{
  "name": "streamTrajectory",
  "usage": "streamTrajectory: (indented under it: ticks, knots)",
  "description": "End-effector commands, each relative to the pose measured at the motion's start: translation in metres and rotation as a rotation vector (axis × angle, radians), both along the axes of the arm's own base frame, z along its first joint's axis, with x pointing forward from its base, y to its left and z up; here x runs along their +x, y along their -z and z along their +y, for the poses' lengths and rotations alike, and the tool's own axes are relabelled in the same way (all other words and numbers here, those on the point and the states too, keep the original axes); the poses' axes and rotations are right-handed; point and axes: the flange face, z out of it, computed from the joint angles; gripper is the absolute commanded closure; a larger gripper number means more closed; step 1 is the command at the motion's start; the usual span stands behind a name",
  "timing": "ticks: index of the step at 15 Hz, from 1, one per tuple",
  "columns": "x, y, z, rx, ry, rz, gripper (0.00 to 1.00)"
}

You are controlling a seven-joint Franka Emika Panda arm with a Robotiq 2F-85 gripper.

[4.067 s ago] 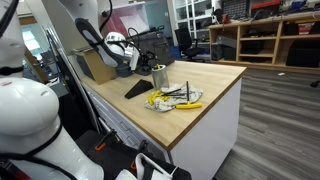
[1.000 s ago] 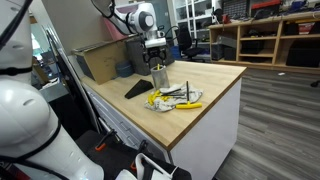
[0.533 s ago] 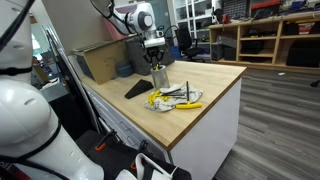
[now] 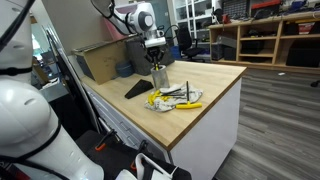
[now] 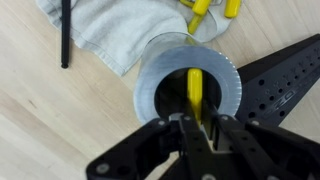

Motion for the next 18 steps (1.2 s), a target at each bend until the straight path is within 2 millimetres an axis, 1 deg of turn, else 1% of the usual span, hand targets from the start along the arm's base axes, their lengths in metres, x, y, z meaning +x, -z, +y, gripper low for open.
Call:
streamTrajectory:
  ticks: [1, 3, 7, 11, 14, 16, 18]
  knots:
    - [-0.007, -0.021, -0.002, -0.022, -0.005, -0.027, 0.96]
    - [-0.012, -0.034, -0.002, -0.035, -0.014, -0.034, 0.96]
    - [-0.020, -0.073, 0.005, -0.072, -0.054, -0.063, 0.96]
    - [-0.030, -0.116, 0.024, -0.114, -0.117, -0.091, 0.96]
    - [-0.036, -0.144, 0.042, -0.114, -0.162, -0.120, 0.96]
    - [-0.040, -0.159, 0.054, -0.101, -0.198, -0.135, 0.96]
    - [-0.044, -0.165, 0.067, -0.080, -0.241, -0.129, 0.96]
